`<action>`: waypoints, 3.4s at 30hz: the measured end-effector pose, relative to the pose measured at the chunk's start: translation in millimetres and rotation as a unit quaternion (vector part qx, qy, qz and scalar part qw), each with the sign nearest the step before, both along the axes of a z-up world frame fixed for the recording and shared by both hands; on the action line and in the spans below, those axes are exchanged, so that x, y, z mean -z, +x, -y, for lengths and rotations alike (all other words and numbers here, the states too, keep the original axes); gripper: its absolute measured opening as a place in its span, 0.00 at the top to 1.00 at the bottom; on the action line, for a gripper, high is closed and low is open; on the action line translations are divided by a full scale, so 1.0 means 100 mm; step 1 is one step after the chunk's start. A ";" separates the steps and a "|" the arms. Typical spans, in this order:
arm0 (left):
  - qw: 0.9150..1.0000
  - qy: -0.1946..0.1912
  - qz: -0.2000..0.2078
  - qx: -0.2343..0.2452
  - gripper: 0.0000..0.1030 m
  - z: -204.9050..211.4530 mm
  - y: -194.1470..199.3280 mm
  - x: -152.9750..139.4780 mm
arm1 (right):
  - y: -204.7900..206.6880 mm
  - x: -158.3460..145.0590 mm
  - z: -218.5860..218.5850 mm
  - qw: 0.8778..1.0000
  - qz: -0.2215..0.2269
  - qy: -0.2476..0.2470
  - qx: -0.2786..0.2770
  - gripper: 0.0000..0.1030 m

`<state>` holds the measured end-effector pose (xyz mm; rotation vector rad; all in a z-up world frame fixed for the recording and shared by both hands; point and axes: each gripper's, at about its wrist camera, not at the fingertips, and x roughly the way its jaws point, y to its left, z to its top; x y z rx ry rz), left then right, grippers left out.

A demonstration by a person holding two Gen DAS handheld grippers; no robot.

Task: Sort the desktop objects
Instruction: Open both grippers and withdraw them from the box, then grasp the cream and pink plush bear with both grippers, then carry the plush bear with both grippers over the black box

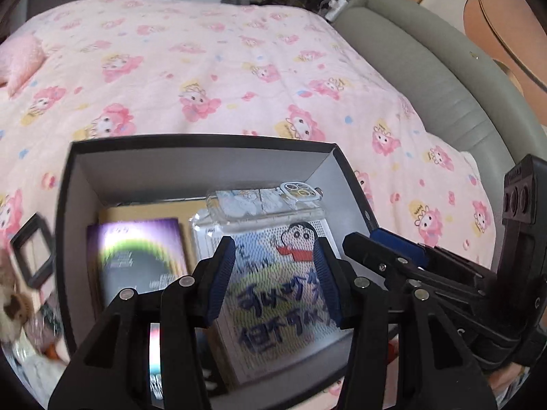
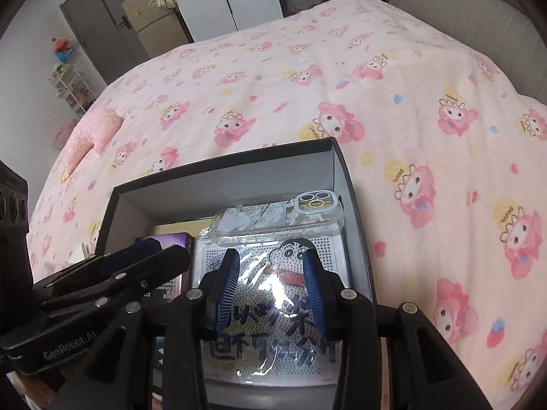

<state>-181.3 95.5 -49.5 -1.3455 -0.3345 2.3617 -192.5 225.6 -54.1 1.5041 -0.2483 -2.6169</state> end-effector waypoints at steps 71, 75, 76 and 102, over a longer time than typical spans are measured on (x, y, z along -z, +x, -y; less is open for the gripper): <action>0.959 0.104 0.035 -0.263 0.70 3.77 1.55 0.49 | 0.76 0.73 3.76 0.931 0.144 -0.119 -0.314 0.61; 0.966 0.142 0.007 -0.215 0.70 3.55 1.58 0.20 | 0.88 0.39 3.52 0.936 0.102 -0.138 -0.306 0.61; 0.969 0.135 -0.002 -0.206 0.70 3.47 1.57 0.13 | 0.92 0.30 3.46 0.939 0.090 -0.138 -0.302 0.61; 0.998 0.040 0.033 0.041 0.70 0.10 -0.12 -0.14 | -0.06 -0.24 0.30 0.995 0.008 -0.063 -0.082 0.61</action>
